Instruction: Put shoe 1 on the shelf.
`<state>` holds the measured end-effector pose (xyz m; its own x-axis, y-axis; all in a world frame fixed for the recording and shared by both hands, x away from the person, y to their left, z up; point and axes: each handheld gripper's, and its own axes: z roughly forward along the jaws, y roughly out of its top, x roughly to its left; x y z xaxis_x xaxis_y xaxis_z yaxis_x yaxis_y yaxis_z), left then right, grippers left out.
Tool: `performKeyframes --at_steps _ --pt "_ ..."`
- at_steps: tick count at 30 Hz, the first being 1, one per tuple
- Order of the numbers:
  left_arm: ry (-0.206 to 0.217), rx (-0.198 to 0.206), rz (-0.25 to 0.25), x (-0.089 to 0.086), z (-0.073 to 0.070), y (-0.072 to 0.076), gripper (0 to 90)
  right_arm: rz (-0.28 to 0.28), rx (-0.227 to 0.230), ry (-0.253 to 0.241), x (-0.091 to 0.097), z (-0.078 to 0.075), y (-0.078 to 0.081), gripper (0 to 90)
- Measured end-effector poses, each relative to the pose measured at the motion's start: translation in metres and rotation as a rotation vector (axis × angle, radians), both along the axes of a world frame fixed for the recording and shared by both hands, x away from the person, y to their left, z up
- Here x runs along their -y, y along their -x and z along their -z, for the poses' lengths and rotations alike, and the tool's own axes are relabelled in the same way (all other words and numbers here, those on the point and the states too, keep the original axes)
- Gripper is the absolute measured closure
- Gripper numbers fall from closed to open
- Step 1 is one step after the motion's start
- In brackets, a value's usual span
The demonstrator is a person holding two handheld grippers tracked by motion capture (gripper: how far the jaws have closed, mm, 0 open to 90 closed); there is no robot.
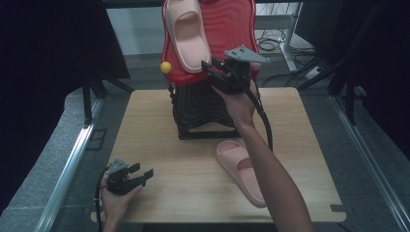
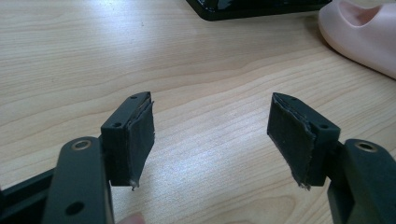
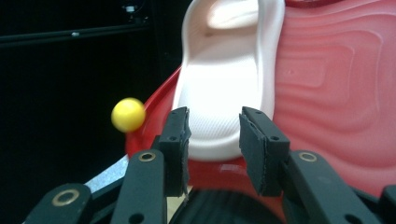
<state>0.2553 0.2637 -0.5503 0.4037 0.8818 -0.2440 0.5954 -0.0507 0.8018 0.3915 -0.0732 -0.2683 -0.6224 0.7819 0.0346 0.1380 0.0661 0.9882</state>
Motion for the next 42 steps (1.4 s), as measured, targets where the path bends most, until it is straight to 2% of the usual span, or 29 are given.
performKeyframes --at_steps 9,15,19,32,39,42 --pt "-0.002 0.001 0.002 0.002 0.001 -0.001 31.8 -0.063 -0.019 0.025 0.015 0.026 0.032 62.1" --pt "-0.004 -0.003 0.006 0.003 0.001 -0.001 31.8 -0.100 -0.036 0.045 0.024 0.048 0.047 61.4" --pt "-0.004 -0.003 0.005 0.003 0.001 -0.001 31.8 -0.119 -0.056 0.042 0.033 0.063 0.058 61.2" --pt "-0.007 -0.008 0.005 0.005 0.002 -0.002 31.6 -0.155 -0.129 0.056 0.059 0.122 0.074 60.6" --pt "-0.005 -0.008 0.004 0.006 0.002 -0.001 31.6 -0.150 -0.173 0.062 0.074 0.152 0.082 60.0" --pt "-0.008 -0.007 0.004 0.005 0.002 -0.001 31.6 -0.148 -0.194 0.080 0.082 0.166 0.085 59.7"
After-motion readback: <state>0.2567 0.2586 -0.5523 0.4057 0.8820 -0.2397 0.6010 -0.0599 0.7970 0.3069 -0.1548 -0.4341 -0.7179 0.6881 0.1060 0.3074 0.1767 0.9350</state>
